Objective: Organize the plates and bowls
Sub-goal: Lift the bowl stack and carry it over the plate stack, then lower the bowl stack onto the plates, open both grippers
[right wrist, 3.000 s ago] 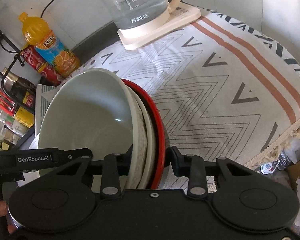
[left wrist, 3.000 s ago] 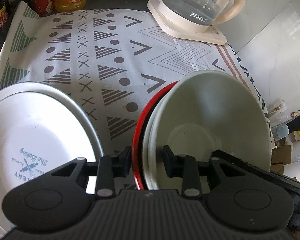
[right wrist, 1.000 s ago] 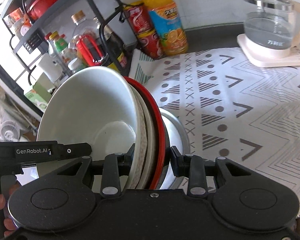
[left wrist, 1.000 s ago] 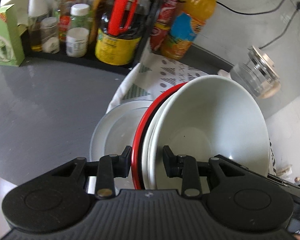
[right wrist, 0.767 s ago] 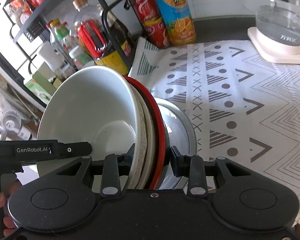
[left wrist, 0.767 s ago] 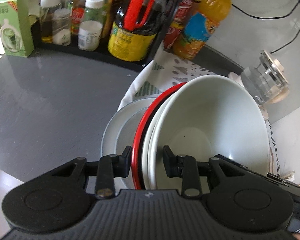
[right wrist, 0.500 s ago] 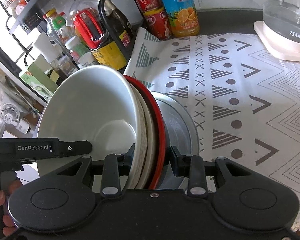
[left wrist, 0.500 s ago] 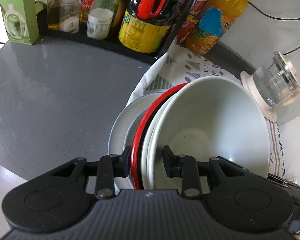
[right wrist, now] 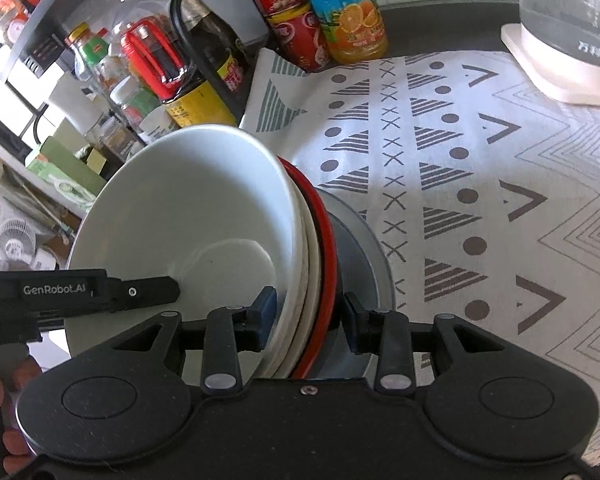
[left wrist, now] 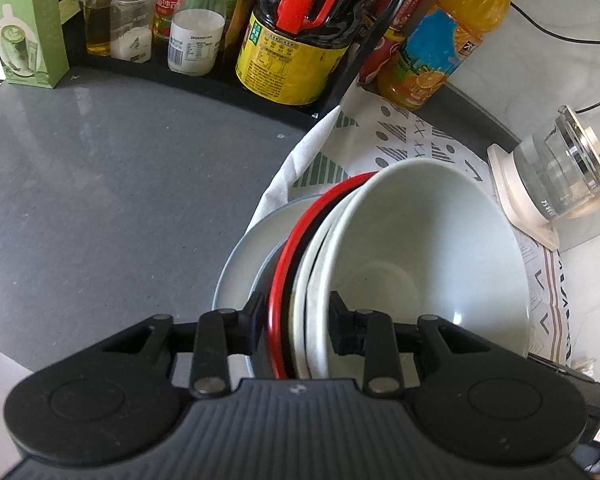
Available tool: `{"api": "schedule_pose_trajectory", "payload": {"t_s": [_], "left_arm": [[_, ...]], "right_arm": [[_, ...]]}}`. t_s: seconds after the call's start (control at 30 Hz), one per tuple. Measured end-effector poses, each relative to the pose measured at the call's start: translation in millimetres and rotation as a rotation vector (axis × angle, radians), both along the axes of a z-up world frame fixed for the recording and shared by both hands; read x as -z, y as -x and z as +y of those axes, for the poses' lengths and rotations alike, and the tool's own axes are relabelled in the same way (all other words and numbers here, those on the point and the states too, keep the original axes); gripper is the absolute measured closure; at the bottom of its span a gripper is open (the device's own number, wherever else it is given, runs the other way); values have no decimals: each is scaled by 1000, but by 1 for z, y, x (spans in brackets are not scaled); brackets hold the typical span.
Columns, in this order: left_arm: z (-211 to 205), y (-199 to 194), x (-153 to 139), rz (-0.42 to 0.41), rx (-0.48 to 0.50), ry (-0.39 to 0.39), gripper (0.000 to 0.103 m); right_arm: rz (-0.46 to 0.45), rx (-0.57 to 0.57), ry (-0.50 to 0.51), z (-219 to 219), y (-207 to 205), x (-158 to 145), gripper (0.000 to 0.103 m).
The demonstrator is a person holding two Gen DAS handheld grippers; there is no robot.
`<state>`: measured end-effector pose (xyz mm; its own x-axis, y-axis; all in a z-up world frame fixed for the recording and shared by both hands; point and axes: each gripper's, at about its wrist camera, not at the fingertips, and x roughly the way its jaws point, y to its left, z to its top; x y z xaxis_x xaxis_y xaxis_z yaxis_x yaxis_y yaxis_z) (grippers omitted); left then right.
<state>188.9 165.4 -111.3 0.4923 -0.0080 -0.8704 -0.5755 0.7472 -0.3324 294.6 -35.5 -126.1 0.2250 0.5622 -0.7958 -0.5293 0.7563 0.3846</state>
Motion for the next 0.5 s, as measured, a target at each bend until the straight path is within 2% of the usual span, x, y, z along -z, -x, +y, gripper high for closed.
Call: {"api": "schedule_pose_trajectory", "payload": {"t_s": [0.13,0.23,0.37,0.5], "left_arm": [[4,-1,1,3,-10,28,72],[4,-2,-5,-18,11,2,69],[8,-5,-11,-9,15,-5,65],[11,1,-21,-31,9,-36,50]], "right_arm": [[-28,1,-14,0,4,-4,59],[-56,11,-18,-1,6,-9,57],[-79,51,-30,-8,9,-18,40],[-101,97,-40,-17,16,-24,24]]}}
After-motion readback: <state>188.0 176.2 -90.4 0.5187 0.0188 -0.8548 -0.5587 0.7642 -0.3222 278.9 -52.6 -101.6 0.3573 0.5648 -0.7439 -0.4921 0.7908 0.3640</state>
